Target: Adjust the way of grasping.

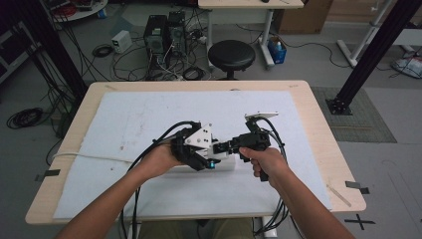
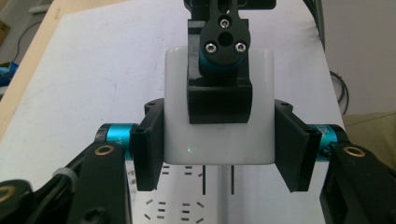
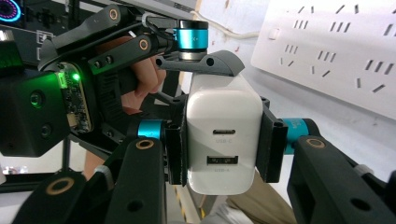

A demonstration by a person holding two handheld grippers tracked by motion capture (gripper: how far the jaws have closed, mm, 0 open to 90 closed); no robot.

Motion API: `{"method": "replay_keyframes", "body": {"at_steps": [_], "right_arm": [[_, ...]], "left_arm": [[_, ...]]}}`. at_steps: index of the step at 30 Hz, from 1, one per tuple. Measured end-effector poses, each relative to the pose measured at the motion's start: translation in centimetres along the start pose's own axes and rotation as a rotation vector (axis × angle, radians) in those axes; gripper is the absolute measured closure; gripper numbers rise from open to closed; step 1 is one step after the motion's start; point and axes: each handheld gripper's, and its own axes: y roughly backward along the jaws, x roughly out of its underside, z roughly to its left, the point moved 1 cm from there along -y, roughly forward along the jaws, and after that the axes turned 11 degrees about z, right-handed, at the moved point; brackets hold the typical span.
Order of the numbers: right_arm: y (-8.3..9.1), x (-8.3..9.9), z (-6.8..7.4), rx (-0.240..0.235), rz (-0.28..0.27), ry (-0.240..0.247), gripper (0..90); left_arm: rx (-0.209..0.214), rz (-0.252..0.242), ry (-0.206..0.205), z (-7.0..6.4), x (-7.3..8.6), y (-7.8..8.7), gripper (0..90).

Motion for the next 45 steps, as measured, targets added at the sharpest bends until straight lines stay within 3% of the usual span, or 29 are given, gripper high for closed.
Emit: {"method": "replay_keyframes", "body": {"at_steps": [1,3,4,8,13,16,17,18,19,20,23,28,31,39,45], "right_arm": [[0.0,0.0,0.0,0.016,0.001,0.017,62.0],[0.1,0.2,0.0,0.064,-0.001,0.034,62.1],[0.3,0.3,-0.1,0.079,-0.002,0.045,62.1],[1.5,0.7,-0.3,0.138,-0.044,0.078,62.1],[3.5,1.4,-0.8,0.31,-0.063,0.117,62.1],[4.8,1.8,-1.2,0.376,-0.072,0.125,62.1],[4.8,1.8,-1.2,0.376,-0.072,0.125,62.1],[5.0,1.9,-1.3,0.394,-0.078,0.128,62.1],[5.8,2.1,-1.5,0.461,-0.086,0.134,62.1],[6.3,2.3,-1.6,0.496,-0.088,0.147,62.1],[7.6,2.6,-1.8,0.568,-0.092,0.151,62.1],[9.4,3.2,-1.4,0.722,-0.048,0.183,62.1],[10.2,3.5,-0.8,0.784,-0.024,0.214,62.1],[11.8,4.2,0.3,0.915,0.085,0.269,62.0],[12.6,4.7,0.8,0.997,0.15,0.303,62.0]], "left_arm": [[0.017,0.005,0.023,0.2,0.0,-0.1,40.3],[0.031,0.037,0.084,0.6,0.3,-0.2,24.3],[0.044,0.044,0.102,0.8,0.6,-0.2,22.4],[0.053,0.081,0.159,1.5,2.1,0.4,19.7],[0.093,0.127,0.194,2.2,4.2,1.6,19.7],[0.097,0.174,0.223,2.6,5.6,2.2,19.6],[0.097,0.174,0.223,2.6,5.6,2.2,19.7],[0.102,0.196,0.256,3.0,6.5,2.6,19.7],[0.104,0.212,0.263,3.2,6.9,2.7,19.6],[0.101,0.224,0.275,3.3,7.3,2.9,19.6],[0.07,0.253,0.3,3.6,8.4,3.6,19.6],[0.048,0.29,0.334,4.0,9.8,4.7,19.7],[0.034,0.311,0.355,4.3,10.4,5.3,19.7],[0.02,0.343,0.382,4.8,11.4,6.9,19.6],[-0.01,0.401,0.412,5.2,12.0,7.5,19.7]]}}
